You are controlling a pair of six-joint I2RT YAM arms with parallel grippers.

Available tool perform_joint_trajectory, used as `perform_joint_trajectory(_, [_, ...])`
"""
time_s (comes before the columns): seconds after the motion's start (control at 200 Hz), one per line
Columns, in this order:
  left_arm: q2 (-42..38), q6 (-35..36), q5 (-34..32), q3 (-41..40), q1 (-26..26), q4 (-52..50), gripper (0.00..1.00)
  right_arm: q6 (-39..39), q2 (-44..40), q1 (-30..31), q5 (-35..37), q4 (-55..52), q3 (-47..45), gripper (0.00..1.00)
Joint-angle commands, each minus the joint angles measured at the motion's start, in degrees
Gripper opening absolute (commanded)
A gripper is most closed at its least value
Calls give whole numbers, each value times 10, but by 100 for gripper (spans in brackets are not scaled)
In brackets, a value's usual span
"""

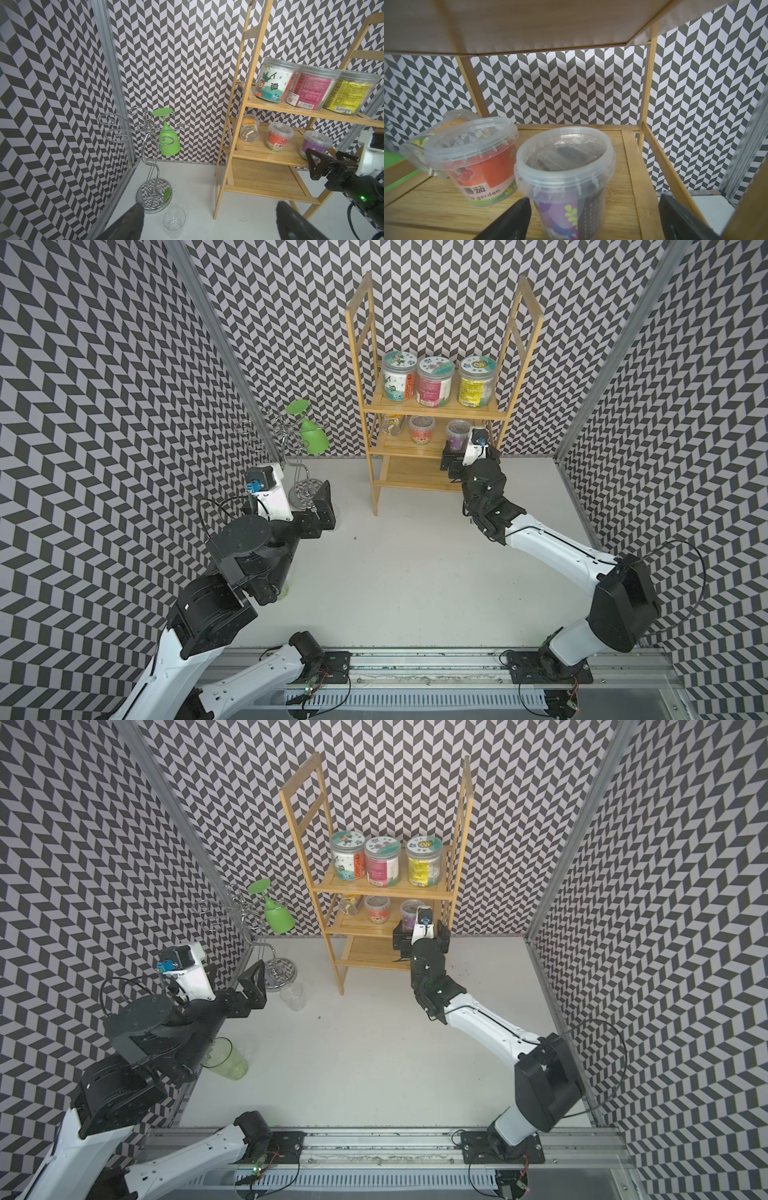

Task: Place the seed container on the shelf
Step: Place the seed jar on the shelf.

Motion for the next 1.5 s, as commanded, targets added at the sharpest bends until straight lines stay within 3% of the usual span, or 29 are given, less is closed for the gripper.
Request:
perform_joint_trajectory(0.0, [-2,7,5,-4,2,18,100,14,-30,2,-10,-18,-9,100])
perform_joint_trajectory(0.23, [4,12,9,-4,1,23,99,17,-27,0,-28,-43,0,93])
perform_joint_trajectory(0.626, [5,19,7,-1,1,22,100,30,-8,-17,-44,-49,10,68])
perform_joint_trajectory(1.497, [1,13,-2,-4,1,15,100,37,56,-40,-75,-38,62,66])
